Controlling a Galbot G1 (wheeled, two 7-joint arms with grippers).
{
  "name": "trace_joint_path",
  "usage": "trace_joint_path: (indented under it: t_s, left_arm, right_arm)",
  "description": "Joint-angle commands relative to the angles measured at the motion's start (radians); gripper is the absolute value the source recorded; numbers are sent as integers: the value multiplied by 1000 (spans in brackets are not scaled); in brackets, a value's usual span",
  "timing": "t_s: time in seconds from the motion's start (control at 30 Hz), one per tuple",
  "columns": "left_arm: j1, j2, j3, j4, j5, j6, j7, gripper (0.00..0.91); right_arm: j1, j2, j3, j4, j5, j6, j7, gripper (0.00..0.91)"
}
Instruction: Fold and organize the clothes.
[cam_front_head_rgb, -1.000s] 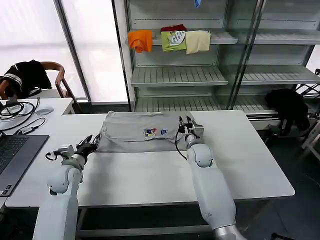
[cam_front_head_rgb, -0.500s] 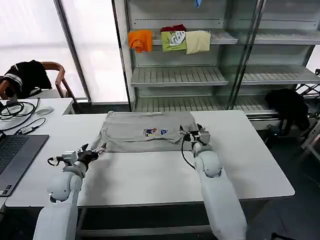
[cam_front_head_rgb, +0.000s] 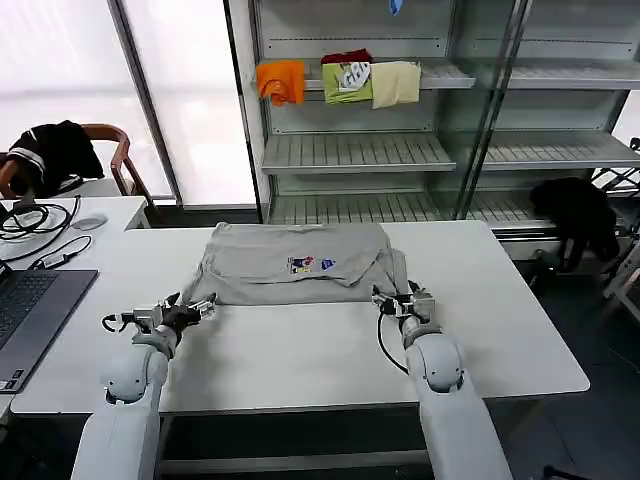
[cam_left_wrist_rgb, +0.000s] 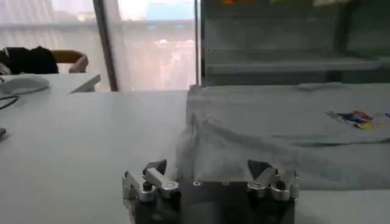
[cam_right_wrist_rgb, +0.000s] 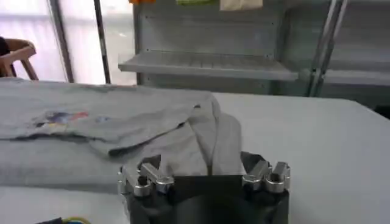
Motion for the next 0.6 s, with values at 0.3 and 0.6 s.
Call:
trace_joint_path:
  t_s: [0.3,0.6]
  left_arm:
    - [2,-6,9,6,14,7,11,10]
    - [12,-1,7,-4,13,7,11,0]
  right_arm:
    - [-36,-3,14,23,12,-16,-31,0]
    - [-32,4,4,36,26,-16,-33,0]
